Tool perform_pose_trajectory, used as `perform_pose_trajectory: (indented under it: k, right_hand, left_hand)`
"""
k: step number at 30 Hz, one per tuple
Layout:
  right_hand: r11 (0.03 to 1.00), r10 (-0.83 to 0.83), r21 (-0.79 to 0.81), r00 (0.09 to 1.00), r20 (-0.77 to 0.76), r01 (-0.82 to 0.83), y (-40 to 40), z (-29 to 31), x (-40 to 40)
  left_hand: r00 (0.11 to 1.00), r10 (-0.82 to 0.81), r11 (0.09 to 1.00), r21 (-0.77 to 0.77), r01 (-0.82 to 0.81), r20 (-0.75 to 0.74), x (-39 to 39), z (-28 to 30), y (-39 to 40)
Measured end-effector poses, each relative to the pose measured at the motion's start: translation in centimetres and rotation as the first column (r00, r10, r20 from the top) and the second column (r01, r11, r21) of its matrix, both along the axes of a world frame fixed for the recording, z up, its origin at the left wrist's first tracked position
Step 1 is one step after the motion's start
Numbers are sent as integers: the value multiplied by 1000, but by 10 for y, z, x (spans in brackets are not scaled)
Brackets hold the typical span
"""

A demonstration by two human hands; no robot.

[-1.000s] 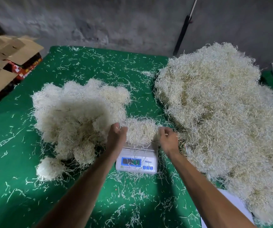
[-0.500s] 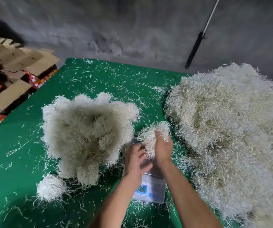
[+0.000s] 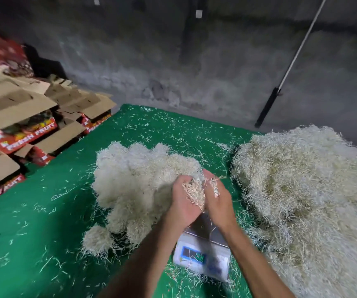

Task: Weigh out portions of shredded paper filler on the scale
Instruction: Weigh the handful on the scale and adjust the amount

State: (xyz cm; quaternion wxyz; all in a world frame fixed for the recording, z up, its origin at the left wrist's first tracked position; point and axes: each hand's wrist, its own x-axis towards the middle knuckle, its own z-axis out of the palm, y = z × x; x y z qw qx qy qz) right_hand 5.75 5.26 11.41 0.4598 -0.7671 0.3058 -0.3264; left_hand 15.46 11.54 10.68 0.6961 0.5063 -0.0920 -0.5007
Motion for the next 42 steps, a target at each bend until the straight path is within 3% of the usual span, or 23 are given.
perform_pose_trajectory:
  k: [2,4,5,7,9,11,14,15,17,20,25,29,31,35,38,42]
  right_hand:
    - [960,116,-253,993,-35,-121,31,-1,6]
    - [892,206,-398,977,-61,-213,48,5,22]
    - [904,202,-373,978,-54,-208,48,12,29]
    - [956,133,-261,991,-30,-136,37,26,35]
    - [951,97,-292,995,-13,-96,30,28,32]
    - [876,158,-457,987,-33,-156,41,21,28]
    - [736,319,-616,946,-49,-280,64,8,33]
    - [737,317,-613,946,-62,-287,66,9,39]
    - [783,253,-571,965,-68,-246,57,14,45]
    - [818,196,-550,981,-9,-169,40,7,47]
    - [705,205,-691,979,-14,-158,60,-21,79]
    - [851,163,-452,953,-255,-267,53,-19,124]
    - [880,166,-351,899,-405,-321,49,-23,150]
    - [850,200,-376,886,-418,-369,40,-22,200]
    - [839,316,-254,811,-492,-481,24,-30,209]
    - [912,308,-90,811,-497,-401,-3,-57,177]
  left_hand:
    - [992,125,992,-25,-124,33,15,-3,20]
    - [978,2,991,129,-30,210,9,-2,34]
    - [950,-123,974,217,61,287,6,-10,38]
    - [920,-158,978,185,95,359,2,1,40]
    - [978,-58,997,67,45,198,13,15,40]
    - [997,81,995,-56,-82,-19,30,18,43]
    - [994,29,978,-203,-51,-110,29,10,58]
    - [998,32,987,-158,-39,-45,24,2,62]
    - [979,-94,990,-123,72,-182,19,-2,60]
    - [957,-85,993,-106,58,-277,37,11,55]
    - [898,51,995,-51,-81,-437,65,3,73]
    - [835,-85,977,-210,-37,-544,65,-23,80]
    - [805,-3,971,-193,-138,-593,72,-32,80]
    - [789,318,940,64,-336,-525,98,-58,77]
    - [794,363,927,108,-358,-487,105,-69,75]
    - [824,306,949,78,-307,-477,100,-73,62]
